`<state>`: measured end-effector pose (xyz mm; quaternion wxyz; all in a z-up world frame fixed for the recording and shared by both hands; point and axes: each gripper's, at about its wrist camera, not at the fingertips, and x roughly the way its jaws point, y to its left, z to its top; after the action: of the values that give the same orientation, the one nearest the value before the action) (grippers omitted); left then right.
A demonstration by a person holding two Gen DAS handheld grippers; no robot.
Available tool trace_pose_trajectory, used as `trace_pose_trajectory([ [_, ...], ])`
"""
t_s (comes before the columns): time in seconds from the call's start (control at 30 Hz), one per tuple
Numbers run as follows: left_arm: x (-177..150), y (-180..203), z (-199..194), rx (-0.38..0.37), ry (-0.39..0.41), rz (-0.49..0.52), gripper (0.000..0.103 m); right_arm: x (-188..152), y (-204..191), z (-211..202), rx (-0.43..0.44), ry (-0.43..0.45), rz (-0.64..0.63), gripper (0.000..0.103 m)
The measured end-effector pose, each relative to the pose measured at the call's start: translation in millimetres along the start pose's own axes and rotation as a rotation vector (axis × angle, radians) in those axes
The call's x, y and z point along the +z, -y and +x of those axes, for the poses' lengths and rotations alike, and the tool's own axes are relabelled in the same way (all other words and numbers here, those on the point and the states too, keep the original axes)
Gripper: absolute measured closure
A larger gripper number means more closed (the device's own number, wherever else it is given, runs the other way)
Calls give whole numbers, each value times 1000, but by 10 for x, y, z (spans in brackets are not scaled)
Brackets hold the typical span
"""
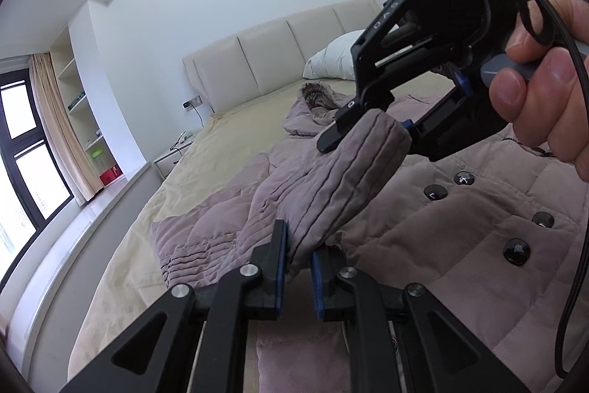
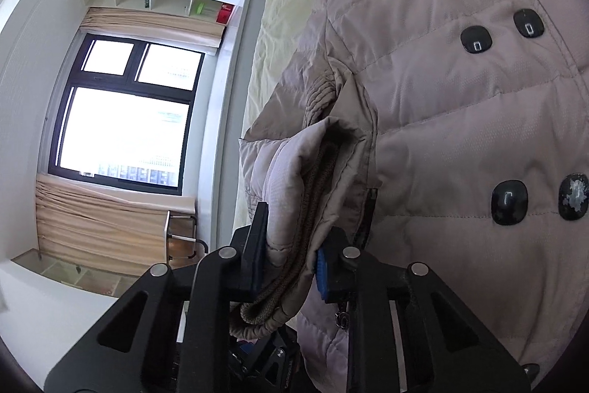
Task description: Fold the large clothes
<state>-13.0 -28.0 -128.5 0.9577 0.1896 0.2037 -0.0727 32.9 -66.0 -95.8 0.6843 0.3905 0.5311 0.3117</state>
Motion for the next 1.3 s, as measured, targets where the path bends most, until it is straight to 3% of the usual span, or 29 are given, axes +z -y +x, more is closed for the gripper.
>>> trace_pose_trajectory([
  [0.07, 16, -43, -37, 15, 12, -38, 69, 22, -134, -52, 2, 18, -37, 85],
  [0.13, 34, -132, -85, 23, 33, -99, 45, 42, -357, -180, 11, 44, -86, 86],
  [0.23, 67, -320, -69, 15, 33, -231, 28, 134, -803, -433, 35, 87, -169, 86],
  [0.47, 265, -731, 414, -31, -59, -535, 27, 441, -2052, -1245, 124, 247, -382, 86],
  [0.6, 442, -734, 771, -6, -81, -559, 26, 501, -2519, -1578, 159, 307, -463, 86],
  [0.7, 470, -737, 1118, -7, -144, -589, 26, 563, -2611, -1711, 171, 333, -471, 86],
  [0.8, 456, -784, 1393, -13, -196, -619, 26, 599, -2538, -1832, 184, 345, -456, 86],
  [0.87, 448, -804, 1536, -10, -216, -605, 39, 639, -2439, -1917, 183, 360, -444, 86],
  [0.93, 407, -883, 1670, -20, -263, -607, 67, 713, -2268, -2019, 180, 385, -418, 86],
  [1.0, 343, -985, 1728, -3, -287, -609, 75, 785, -2068, -2231, 172, 424, -386, 86],
  [1.2, 183, -947, 1808, 30, -331, -542, 83, 1154, -1042, -2532, 103, 510, -231, 86],
  [1.3, 114, -860, 1885, 64, -360, -487, 83, 1317, -252, -2609, 45, 546, -120, 86],
])
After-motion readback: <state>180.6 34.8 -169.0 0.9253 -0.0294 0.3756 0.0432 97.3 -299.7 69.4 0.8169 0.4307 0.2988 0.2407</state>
